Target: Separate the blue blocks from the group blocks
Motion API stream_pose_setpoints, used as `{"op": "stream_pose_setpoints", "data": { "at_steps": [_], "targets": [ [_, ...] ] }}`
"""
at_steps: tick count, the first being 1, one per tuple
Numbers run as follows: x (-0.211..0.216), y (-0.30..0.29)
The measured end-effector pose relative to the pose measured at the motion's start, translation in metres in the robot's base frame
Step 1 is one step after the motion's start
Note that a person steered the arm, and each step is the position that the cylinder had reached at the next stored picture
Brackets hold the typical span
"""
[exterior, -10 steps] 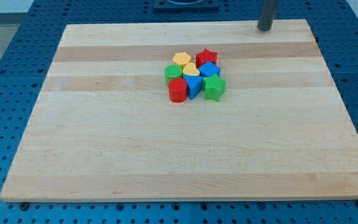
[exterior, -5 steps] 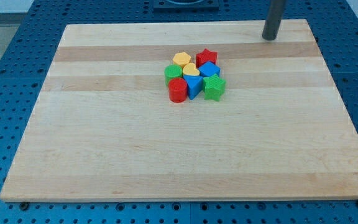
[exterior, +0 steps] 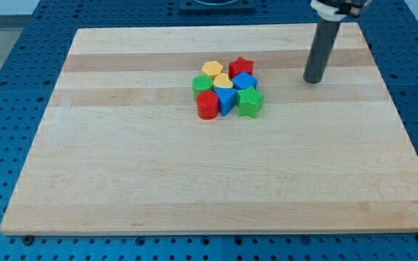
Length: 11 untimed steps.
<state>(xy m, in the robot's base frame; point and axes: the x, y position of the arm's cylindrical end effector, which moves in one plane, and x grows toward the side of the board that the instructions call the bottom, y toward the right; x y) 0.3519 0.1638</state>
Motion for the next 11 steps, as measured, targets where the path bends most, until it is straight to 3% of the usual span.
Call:
{"op": "stream_pose_setpoints", "data": {
  "at_steps": [6,8,11],
  "targets": [
    [0.017,-0.139],
    [0.040,-0.179],
    [0.105,-0.186]
  ]
}}
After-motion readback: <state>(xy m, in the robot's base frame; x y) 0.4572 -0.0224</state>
